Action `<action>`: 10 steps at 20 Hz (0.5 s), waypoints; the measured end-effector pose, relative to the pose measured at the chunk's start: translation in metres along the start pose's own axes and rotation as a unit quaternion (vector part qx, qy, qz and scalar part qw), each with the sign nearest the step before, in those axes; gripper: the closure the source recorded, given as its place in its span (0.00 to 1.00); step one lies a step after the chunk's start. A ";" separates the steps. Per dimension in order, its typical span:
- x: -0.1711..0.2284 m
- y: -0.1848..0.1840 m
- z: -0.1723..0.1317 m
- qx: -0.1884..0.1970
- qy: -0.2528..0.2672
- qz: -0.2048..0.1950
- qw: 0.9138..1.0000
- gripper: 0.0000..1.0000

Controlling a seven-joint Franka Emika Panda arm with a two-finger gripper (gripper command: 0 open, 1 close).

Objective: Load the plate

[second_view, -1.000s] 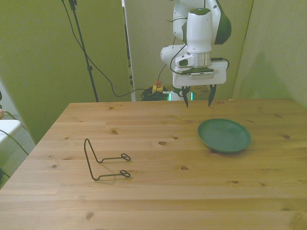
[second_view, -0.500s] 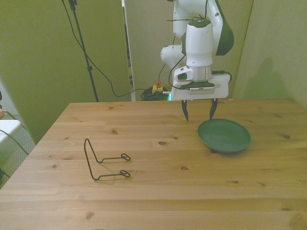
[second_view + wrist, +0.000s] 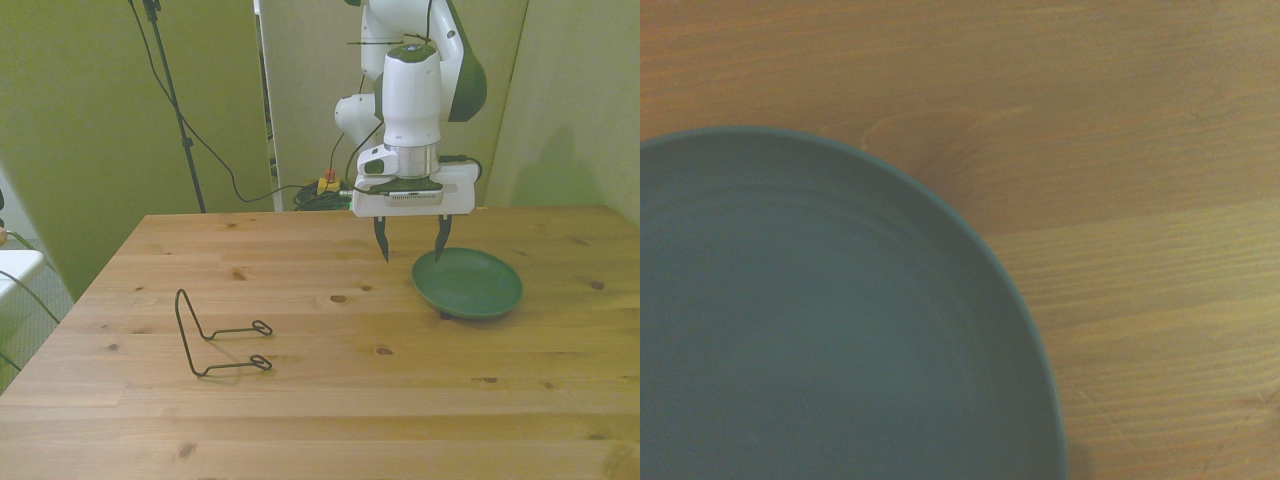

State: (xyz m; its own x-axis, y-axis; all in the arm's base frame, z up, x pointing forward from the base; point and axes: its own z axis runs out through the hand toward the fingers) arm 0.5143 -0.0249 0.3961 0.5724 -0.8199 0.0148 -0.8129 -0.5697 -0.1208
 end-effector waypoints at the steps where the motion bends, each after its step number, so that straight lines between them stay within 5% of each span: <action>1: 0.002 0.002 0.000 0.001 -0.004 0.002 1.000 0.00; 10: 0.027 0.003 0.034 0.020 -0.057 0.021 0.998 0.00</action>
State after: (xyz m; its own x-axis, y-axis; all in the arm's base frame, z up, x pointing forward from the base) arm 0.5310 -0.0462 0.3621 0.5488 -0.8295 -0.1033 -0.8325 -0.5311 -0.1579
